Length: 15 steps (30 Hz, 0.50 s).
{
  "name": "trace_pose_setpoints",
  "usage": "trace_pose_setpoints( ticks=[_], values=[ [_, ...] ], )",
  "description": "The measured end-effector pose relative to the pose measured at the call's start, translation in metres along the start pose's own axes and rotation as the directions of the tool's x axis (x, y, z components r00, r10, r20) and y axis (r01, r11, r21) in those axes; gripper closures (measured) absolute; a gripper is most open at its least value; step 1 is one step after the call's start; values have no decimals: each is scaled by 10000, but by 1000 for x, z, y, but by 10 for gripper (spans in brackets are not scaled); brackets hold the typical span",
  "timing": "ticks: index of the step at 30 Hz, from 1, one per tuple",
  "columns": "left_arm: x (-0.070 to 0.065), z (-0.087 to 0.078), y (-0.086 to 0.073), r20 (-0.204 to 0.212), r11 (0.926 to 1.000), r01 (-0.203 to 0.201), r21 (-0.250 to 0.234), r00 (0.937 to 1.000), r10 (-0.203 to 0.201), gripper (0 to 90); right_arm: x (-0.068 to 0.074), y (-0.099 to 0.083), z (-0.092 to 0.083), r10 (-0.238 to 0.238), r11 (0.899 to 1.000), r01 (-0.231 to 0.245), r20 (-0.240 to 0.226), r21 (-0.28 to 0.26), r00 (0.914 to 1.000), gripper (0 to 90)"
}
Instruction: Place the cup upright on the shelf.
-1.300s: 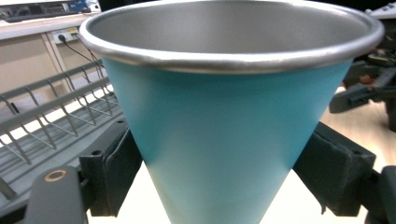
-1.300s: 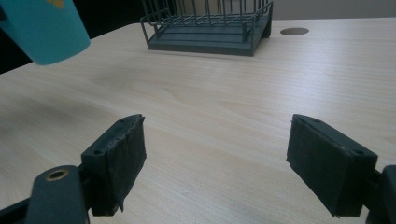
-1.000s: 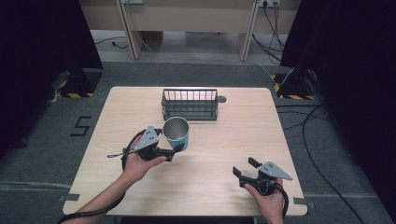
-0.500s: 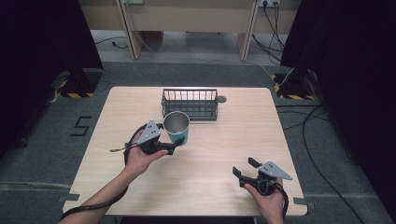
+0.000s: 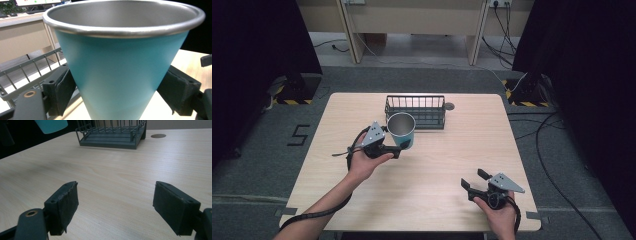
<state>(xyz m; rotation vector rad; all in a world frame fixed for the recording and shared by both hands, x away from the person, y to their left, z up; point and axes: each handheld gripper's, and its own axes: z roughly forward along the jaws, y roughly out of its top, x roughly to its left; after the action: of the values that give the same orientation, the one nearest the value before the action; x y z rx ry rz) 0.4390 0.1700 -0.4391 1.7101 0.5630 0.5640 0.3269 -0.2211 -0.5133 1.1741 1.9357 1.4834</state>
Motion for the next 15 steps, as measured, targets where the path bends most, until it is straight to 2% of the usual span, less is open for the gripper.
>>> trace_pose_setpoints(
  ticks=[15],
  values=[
    [14, 13, 10, -269, 10000, 38, 47, 9996, -36, 188, 0, 0, 0, 44, 10000, -44, -19, 25, 10000, 214]
  ],
)
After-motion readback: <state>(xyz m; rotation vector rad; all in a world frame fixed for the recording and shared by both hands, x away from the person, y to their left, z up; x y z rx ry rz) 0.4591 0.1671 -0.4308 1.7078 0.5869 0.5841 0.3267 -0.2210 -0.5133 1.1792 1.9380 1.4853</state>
